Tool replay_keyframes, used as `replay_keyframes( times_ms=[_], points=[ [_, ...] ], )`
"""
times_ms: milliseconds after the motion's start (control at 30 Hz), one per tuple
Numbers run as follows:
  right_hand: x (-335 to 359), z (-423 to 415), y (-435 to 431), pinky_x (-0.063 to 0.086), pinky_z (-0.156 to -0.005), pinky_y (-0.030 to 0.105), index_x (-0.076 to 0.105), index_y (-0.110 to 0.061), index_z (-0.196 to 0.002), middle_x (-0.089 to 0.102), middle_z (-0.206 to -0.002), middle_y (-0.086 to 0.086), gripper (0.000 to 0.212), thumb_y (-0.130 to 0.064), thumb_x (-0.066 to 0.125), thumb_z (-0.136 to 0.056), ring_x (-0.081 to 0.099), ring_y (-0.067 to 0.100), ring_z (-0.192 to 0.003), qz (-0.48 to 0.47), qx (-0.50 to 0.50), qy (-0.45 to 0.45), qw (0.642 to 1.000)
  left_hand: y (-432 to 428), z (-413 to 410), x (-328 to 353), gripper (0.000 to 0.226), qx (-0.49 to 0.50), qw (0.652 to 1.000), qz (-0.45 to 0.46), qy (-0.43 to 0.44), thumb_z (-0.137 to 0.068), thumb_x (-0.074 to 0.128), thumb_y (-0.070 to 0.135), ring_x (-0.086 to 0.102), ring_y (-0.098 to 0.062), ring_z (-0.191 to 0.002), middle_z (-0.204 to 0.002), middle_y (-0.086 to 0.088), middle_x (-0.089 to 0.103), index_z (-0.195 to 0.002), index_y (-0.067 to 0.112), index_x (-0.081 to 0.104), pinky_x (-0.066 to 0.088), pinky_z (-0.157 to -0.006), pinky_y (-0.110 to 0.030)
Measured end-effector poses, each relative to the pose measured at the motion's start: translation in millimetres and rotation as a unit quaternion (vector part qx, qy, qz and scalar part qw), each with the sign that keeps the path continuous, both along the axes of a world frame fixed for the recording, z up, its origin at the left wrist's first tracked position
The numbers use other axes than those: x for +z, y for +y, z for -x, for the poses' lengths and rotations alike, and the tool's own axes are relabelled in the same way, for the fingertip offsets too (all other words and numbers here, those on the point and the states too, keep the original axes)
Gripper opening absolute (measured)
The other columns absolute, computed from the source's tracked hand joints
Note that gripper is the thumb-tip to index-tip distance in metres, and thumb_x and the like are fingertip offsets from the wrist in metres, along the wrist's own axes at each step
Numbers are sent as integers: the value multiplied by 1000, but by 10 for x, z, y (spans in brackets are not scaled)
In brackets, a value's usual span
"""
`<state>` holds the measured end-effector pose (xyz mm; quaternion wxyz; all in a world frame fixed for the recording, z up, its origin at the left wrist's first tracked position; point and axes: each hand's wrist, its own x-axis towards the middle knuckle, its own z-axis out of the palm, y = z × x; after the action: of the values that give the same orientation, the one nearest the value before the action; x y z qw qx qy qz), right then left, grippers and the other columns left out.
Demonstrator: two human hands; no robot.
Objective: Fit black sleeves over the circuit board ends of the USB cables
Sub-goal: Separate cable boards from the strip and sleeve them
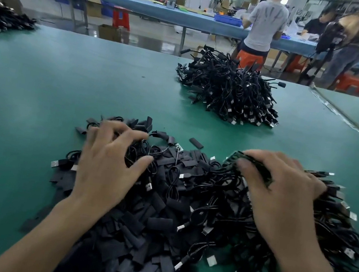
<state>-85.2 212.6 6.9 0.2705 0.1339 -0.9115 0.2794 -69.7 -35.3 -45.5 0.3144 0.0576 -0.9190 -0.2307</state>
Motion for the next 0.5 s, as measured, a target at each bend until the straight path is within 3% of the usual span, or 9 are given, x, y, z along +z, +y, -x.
replay_keyframes(
  times_ms=[67,133,167,233,367,500],
  points=[
    [74,20,-72,21,-83,33,68,-39,-90,63,-83,-25,3,-40,67,-88,54,1,-88,5,49,-30,998,120,-38,31,42,-123,987,-108,-8,-78,67,56,51,0,-92,-100,17,61,-112,32,69,38,-83,-12],
    [94,35,-126,35,-93,43,67,-38,-85,66,-77,-24,4,-40,70,-86,59,2,-82,32,89,-63,994,249,-82,32,39,-223,952,-203,-47,-78,69,62,57,3,-82,-94,19,65,-110,40,67,42,-72,-8],
    [98,36,-151,43,-91,48,68,-37,-82,66,-73,-23,6,-40,72,-84,62,5,-76,48,104,-79,990,308,-93,14,38,-251,939,-225,-64,-78,70,62,57,3,-79,-95,18,66,-110,42,66,43,-71,-10],
    [91,34,-192,49,-85,51,69,-36,-80,66,-69,-23,8,-42,73,-82,62,6,-69,64,126,-100,985,402,-111,-24,34,-279,922,-252,-87,-77,70,58,56,0,-71,-95,16,66,-108,44,65,45,-67,-15],
    [32,19,-238,50,-77,31,71,-33,-80,69,-72,-18,6,-35,75,-83,64,3,-75,75,179,-129,972,499,-122,-13,12,-325,877,-349,-67,-83,72,40,41,-3,-50,-72,13,58,-90,35,64,36,-50,-13],
    [-36,24,-271,47,-75,28,72,-31,-80,69,-72,-18,7,-28,73,-87,65,4,-74,97,242,-163,952,478,-116,-19,19,-320,864,-386,-45,-79,79,37,35,-6,-47,-61,11,52,-84,24,66,30,-46,-17]
  ],
)
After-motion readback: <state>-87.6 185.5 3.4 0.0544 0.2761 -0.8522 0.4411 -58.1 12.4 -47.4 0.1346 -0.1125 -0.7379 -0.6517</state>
